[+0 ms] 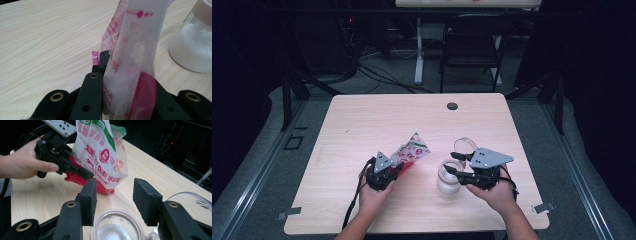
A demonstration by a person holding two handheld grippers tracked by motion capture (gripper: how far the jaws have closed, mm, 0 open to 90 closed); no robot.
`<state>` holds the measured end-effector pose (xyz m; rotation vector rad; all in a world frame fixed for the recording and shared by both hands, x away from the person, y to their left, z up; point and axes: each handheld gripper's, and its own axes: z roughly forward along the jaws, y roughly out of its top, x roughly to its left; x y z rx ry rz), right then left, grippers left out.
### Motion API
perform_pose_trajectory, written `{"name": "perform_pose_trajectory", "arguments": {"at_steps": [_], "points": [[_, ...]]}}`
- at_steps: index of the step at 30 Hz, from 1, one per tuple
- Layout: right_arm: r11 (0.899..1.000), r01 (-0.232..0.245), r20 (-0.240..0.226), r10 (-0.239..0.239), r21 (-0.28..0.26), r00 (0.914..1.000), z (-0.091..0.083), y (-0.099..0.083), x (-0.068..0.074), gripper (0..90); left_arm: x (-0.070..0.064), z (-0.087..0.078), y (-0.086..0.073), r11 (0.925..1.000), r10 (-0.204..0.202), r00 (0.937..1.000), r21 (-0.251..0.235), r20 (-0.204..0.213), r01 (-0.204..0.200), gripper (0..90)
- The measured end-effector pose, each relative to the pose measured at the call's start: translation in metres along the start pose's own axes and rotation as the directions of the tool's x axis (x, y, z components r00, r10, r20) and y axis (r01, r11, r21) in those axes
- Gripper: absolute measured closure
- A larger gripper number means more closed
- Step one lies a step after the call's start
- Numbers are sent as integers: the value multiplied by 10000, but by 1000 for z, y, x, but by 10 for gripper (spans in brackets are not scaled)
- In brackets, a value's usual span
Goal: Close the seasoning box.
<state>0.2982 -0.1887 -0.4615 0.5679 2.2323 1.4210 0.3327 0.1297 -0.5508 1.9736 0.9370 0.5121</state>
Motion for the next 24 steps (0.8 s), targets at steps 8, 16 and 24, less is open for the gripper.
{"name": "perform_pose_trajectory", "arguments": {"at_steps": [8, 16, 24], "points": [[10000, -39, 52, 39, -7, 10000, -1, 0, -1, 540, 7, -9, 2, 9999, -11, 9999, -154, -131, 9, 836], [10000, -81, 118, 81, -51, 9999, -1, -1, -2, 540, 20, -23, 8, 9994, 60, 9990, -348, -443, -75, 849], [10000, -89, 150, 90, -35, 9998, -2, -1, -2, 540, 38, -39, 8, 9993, -48, 9959, -373, -899, 14, 854]]}}
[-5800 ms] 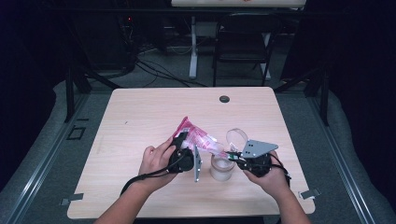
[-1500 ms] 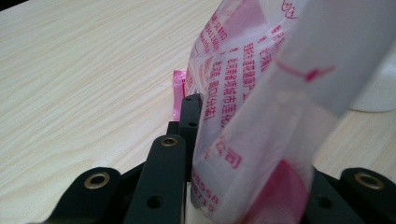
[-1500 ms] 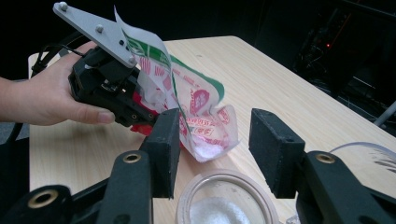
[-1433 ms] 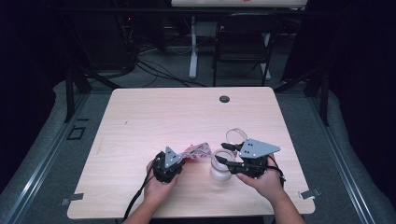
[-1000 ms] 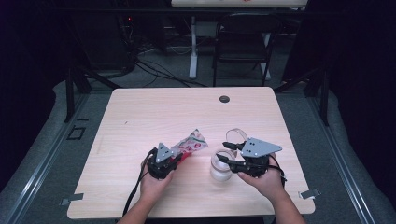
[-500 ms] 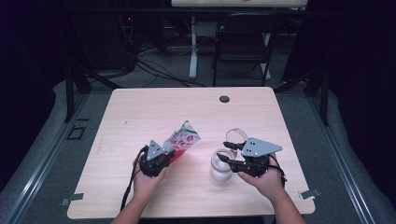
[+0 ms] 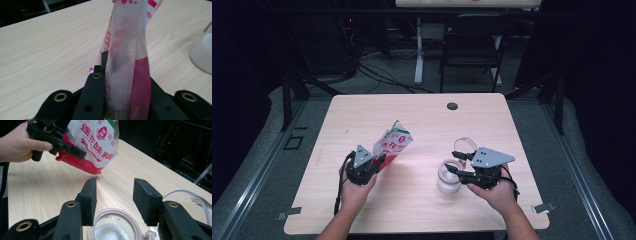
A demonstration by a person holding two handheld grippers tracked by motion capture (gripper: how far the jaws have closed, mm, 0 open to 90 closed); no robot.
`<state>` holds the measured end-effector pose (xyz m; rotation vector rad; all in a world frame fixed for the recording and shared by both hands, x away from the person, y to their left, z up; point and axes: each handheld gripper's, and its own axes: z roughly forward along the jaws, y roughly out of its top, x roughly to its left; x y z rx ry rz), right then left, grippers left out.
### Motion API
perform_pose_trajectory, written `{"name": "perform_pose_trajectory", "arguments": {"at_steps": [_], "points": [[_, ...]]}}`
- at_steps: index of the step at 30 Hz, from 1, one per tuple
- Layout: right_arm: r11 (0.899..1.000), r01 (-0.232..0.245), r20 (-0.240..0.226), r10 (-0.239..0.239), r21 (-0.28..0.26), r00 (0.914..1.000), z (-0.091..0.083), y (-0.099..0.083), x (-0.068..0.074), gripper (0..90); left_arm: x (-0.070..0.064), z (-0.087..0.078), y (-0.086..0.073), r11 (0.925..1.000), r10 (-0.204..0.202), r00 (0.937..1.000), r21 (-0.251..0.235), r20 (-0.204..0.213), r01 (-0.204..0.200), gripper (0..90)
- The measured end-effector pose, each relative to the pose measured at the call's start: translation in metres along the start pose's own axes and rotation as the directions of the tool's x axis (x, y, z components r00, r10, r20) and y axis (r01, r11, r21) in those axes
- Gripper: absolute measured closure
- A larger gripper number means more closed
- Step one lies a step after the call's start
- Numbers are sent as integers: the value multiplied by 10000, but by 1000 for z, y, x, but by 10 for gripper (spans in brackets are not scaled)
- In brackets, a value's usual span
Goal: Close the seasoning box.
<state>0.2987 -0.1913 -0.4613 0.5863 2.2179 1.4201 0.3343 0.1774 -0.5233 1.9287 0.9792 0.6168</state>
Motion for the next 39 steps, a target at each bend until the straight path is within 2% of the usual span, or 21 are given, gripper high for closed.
{"name": "perform_pose_trajectory", "arguments": {"at_steps": [11, 17, 23, 35, 39], "points": [[10000, -27, 45, 27, 30, 10000, 0, 0, -1, 540, 29, -17, -10, 9995, -299, 9968, 55, -735, 303, 861], [10000, -33, 44, 33, 43, 10000, 1, -1, -1, 540, 48, -27, -18, 9971, -750, 9894, 42, -1242, 761, 862], [10000, -48, 36, 48, 43, 10000, 2, -1, 0, 539, 63, -35, -24, 9945, -1040, 9809, -23, -1643, 1050, 862], [9999, -66, 73, 66, 82, 10000, 1, -2, -1, 539, 78, -40, -35, 9902, -1364, 9672, -3, -2141, 1396, 862], [9999, -83, 67, 82, 75, 9999, 1, -2, -1, 539, 82, -39, -41, 9868, -1542, 9641, 151, -2160, 1612, 861]]}}
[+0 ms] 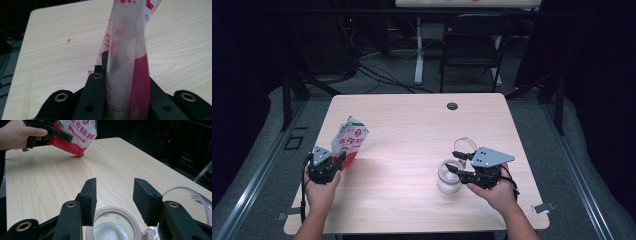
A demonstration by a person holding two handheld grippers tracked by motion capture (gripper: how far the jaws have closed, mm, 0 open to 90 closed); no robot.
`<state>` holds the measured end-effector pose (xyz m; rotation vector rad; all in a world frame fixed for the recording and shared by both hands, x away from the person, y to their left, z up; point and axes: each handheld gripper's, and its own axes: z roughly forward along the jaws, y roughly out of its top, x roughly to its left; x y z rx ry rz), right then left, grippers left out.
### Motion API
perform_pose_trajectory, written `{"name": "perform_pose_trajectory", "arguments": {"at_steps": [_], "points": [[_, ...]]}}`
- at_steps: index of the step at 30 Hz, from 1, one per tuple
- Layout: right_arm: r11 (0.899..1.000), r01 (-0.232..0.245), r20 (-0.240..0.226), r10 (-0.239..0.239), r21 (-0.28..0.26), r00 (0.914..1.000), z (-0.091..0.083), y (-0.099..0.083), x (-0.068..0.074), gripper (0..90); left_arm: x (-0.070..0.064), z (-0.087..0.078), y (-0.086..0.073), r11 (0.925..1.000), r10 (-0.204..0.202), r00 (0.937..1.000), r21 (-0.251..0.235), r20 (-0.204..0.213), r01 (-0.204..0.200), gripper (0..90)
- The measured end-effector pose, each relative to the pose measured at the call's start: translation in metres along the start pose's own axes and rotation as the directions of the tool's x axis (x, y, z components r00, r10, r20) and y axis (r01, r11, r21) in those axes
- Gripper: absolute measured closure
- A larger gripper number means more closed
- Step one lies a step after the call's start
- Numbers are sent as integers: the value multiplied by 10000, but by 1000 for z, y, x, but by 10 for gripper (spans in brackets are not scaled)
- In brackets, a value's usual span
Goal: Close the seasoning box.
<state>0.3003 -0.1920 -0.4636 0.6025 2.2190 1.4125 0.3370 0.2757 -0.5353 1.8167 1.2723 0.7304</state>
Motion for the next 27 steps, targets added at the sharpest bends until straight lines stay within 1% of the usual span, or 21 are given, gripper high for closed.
{"name": "perform_pose_trajectory", "arguments": {"at_steps": [4, 5, 8, 10, 13, 15, 16, 18, 19, 20, 23, 24, 27], "points": [[10000, -15, 4, 15, 18, 10000, 0, -1, -1, 539, 0, -1, -3, 9995, -288, 9996, 108, 69, 287, 857], [10000, -11, 0, 11, 36, 10000, 0, -1, -1, 539, 0, -1, -4, 9994, -353, 9993, 55, 106, 352, 853], [10000, -22, 9, 22, 40, 10000, 0, -1, -1, 538, 1, -2, -6, 9985, -530, 9983, 138, 249, 527, 824], [10000, -26, 19, 26, 47, 10000, 0, -1, -1, 538, 2, -4, -7, 9975, -696, 9968, 136, 397, 691, 769], [10000, -12, 8, 12, 76, 10000, 0, -1, -1, 538, 2, -7, -8, 9976, -682, 9974, -57, 214, 683, 644], [10000, -42, 21, 42, 56, 10000, 0, -1, -1, 537, 3, -8, -8, 9962, -832, 9963, -226, 219, 837, 558], [10000, -27, 32, 26, 58, 10000, 0, -1, -1, 537, 3, -8, -9, 9956, -901, 9958, -264, 145, 905, 518], [10000, -7, 19, 7, 27, 10000, 0, -1, -1, 536, 3, -8, -10, 9945, -980, 9951, -366, 128, 984, 450], [10000, 1, 31, -1, 14, 10000, -1, -1, -1, 534, 3, -9, -10, 9936, -1047, 9944, -413, 159, 1052, 424], [10000, -15, 98, 15, -16, 10000, -1, 0, 0, 529, 2, -9, -9, 9926, -1101, 9935, -488, 276, 1113, 406], [9998, -59, 336, 65, -187, 9994, -6, 4, 0, 520, -3, -12, -8, 9930, -1012, 9938, -561, 452, 1037, 362], [9997, -82, 432, 93, -249, 9990, -8, 6, -1, 517, -5, -13, -8, 9931, -964, 9936, -616, 591, 1000, 350], [9990, -253, 727, 279, -368, 9970, -16, 9, -4, 515, -11, -16, -6, 9934, -855, 9935, -704, 752, 908, 325]]}}
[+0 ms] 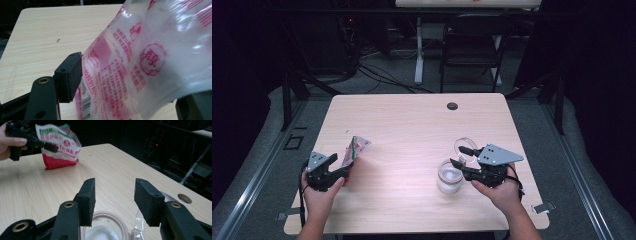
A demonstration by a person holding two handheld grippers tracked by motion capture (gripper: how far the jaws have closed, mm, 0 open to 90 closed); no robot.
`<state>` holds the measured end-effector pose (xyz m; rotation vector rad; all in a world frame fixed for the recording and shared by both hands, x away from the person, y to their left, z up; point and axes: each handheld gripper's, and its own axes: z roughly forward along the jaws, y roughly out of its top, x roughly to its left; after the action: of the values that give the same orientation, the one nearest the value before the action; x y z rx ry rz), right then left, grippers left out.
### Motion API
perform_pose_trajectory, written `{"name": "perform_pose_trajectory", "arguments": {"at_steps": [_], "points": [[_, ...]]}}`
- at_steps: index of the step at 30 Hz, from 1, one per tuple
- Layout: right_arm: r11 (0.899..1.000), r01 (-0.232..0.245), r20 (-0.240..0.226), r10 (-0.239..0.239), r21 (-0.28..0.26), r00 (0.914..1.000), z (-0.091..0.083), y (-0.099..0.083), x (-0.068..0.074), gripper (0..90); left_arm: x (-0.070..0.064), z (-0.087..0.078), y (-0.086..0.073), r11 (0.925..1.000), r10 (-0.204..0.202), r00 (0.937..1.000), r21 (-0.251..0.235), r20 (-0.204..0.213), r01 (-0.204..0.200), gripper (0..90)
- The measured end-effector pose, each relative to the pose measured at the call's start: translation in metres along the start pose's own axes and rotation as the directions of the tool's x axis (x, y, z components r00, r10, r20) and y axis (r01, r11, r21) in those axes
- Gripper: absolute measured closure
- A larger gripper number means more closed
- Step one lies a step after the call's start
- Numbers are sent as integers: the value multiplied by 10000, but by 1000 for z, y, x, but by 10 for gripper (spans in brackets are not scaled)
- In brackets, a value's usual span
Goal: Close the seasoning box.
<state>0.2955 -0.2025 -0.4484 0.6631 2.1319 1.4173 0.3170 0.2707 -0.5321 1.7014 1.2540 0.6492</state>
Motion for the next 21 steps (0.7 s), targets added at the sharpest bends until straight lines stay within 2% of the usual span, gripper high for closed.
{"name": "perform_pose_trajectory", "arguments": {"at_steps": [4, 9, 12, 16, 21], "points": [[9994, -303, 271, 307, -146, 9992, -5, 0, -6, 514, -10, -1, 0, 10000, 94, 9990, 18, 429, -95, 317], [9982, -535, 698, 553, -273, 9960, -13, 1, -14, 513, -29, 5, -1, 9975, 601, 9934, 317, 979, -635, 316], [9968, -758, 970, 777, -238, 9922, -16, -2, -20, 503, -37, 9, -1, 9957, 723, 9900, 493, 1211, -787, 315], [9941, -1067, 1385, 1081, -176, 9844, -16, -9, -28, 467, -47, 12, -2, 9947, 815, 9857, 500, 1478, -897, 316], [9896, -1434, 1556, 1430, -92, 9774, -14, -14, -33, 449, -57, 13, -3, 9922, 1012, 9805, 544, 1687, -1118, 315]]}}
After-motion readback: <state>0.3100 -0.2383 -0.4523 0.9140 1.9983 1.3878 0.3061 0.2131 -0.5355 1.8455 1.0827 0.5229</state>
